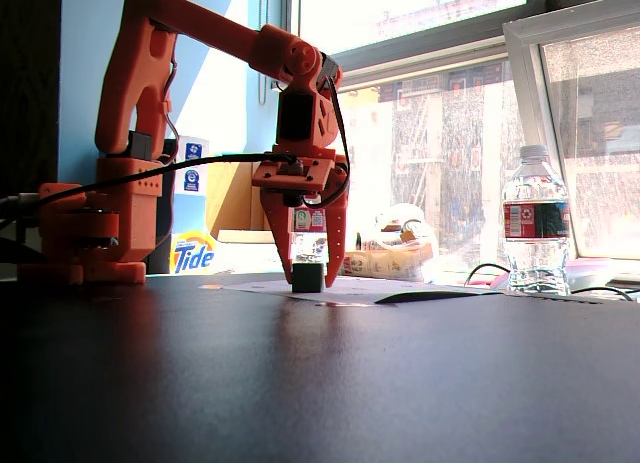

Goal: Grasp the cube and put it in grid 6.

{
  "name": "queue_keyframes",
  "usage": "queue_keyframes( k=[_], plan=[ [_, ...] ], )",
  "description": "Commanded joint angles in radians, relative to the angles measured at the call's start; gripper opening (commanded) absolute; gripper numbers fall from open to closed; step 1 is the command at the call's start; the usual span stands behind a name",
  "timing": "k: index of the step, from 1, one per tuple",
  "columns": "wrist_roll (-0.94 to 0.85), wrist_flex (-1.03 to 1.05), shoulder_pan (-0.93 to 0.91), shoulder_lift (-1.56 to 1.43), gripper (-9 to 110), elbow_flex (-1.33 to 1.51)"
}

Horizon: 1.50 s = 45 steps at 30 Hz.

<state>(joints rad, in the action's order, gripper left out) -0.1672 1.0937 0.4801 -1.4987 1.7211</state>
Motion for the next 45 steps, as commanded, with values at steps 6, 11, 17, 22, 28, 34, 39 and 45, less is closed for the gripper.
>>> queue_keyframes(
  k=[6,11,17,22,28,34,39,45],
  plan=[
    [-0.055,0.097,0.012,-0.144,37,-0.058],
    [-0.061,0.215,-0.048,-0.282,38,-0.167],
    [-0.064,0.328,-0.221,-0.440,19,-0.284],
    [-0.052,0.351,-0.420,-0.535,0,-0.273],
    [-0.028,0.290,-0.575,-0.664,0,-0.143],
    [-0.031,0.178,-0.586,-0.833,0,0.092],
    [-0.035,0.035,-0.586,-0.976,0,0.376],
    [-0.034,-0.133,-0.577,-1.190,0,0.715]
  ],
)
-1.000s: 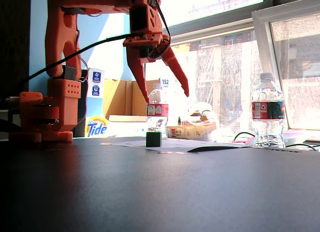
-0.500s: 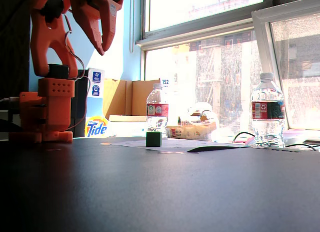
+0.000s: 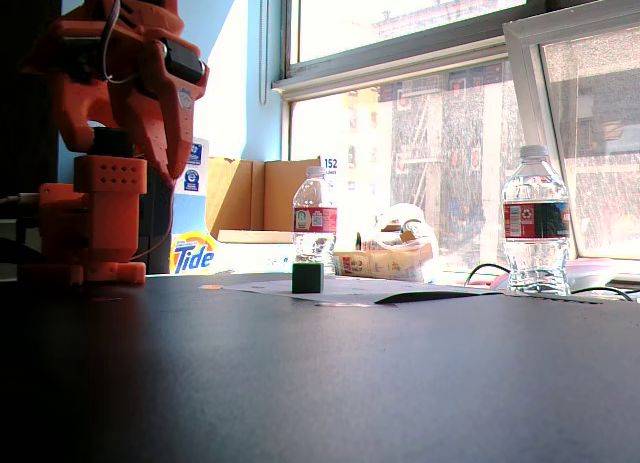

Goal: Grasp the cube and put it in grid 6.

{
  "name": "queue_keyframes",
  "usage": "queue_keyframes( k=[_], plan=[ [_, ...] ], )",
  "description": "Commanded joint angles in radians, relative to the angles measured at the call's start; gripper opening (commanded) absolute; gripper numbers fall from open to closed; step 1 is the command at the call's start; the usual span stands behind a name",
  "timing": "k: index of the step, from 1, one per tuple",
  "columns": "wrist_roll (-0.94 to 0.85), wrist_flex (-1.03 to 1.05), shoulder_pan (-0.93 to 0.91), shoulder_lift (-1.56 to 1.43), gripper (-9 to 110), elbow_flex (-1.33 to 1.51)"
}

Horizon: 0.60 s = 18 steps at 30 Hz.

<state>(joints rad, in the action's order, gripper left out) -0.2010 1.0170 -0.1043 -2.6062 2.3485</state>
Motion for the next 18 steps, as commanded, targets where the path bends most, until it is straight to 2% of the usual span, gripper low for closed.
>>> queue_keyframes(
  k=[1,9,18],
  plan=[
    [0.005,-0.071,0.008,-0.103,0,0.121],
    [0.006,-0.153,0.000,-0.187,0,0.327],
    [0.018,-0.144,-0.002,-0.370,0,0.477]
  ],
)
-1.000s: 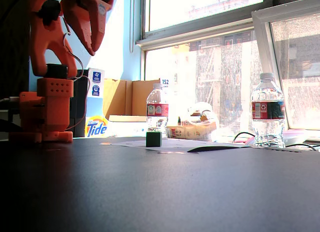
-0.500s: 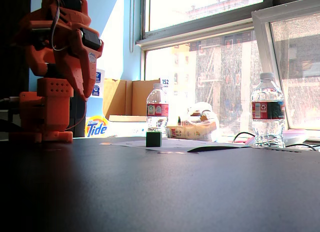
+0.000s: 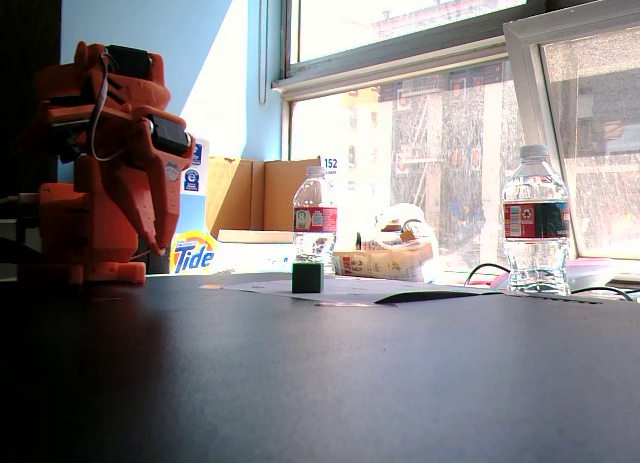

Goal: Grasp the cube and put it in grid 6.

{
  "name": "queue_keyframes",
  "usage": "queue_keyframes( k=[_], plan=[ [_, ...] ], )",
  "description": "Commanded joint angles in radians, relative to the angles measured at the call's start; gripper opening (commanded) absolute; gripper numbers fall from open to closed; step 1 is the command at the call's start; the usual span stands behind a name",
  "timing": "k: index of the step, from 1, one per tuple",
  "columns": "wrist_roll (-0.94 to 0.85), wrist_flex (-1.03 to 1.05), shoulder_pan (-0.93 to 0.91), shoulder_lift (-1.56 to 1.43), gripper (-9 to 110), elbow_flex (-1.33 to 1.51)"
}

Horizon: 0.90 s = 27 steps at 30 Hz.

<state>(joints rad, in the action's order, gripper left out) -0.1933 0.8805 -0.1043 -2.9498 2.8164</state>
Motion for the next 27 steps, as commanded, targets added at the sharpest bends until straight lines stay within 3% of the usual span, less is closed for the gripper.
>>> queue_keyframes(
  k=[1,11,27],
  plan=[
    [0.014,-0.009,-0.002,-0.032,0,0.023],
    [0.028,0.120,0.008,-0.350,0,0.170],
    [0.028,0.133,0.000,-0.351,0,0.210]
  ],
)
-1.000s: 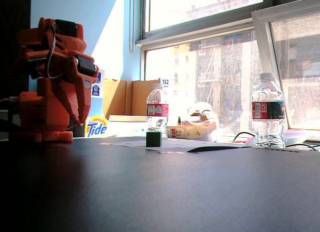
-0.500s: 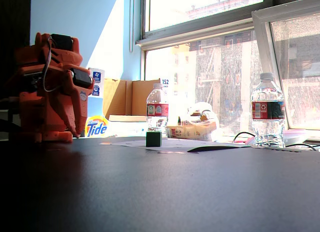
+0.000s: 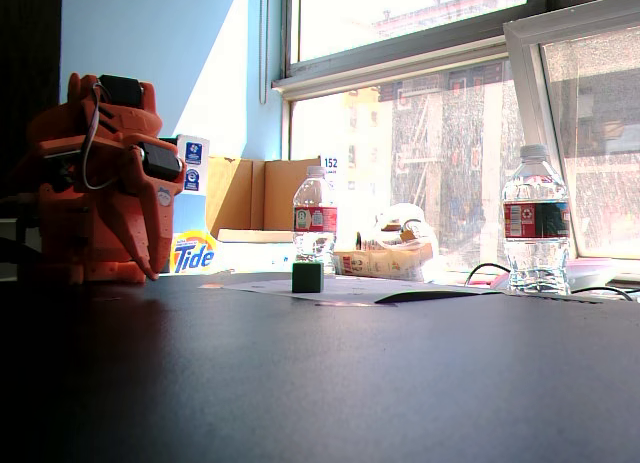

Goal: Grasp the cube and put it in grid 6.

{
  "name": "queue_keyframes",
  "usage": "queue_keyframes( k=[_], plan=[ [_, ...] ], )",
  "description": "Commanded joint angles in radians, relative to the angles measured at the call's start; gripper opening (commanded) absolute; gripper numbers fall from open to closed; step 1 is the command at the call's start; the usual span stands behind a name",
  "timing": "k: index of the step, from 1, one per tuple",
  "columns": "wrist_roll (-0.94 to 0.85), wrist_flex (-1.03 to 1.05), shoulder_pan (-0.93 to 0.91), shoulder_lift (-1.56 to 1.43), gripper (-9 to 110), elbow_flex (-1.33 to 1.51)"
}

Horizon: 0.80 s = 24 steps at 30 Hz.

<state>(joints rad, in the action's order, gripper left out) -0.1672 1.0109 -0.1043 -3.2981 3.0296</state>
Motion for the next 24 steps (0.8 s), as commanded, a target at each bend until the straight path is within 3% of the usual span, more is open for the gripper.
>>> queue_keyframes(
  k=[1,24],
  plan=[
    [0.002,0.003,0.000,-0.003,0,-0.003],
    [-0.008,0.000,0.000,-0.003,0,0.000]
  ],
)
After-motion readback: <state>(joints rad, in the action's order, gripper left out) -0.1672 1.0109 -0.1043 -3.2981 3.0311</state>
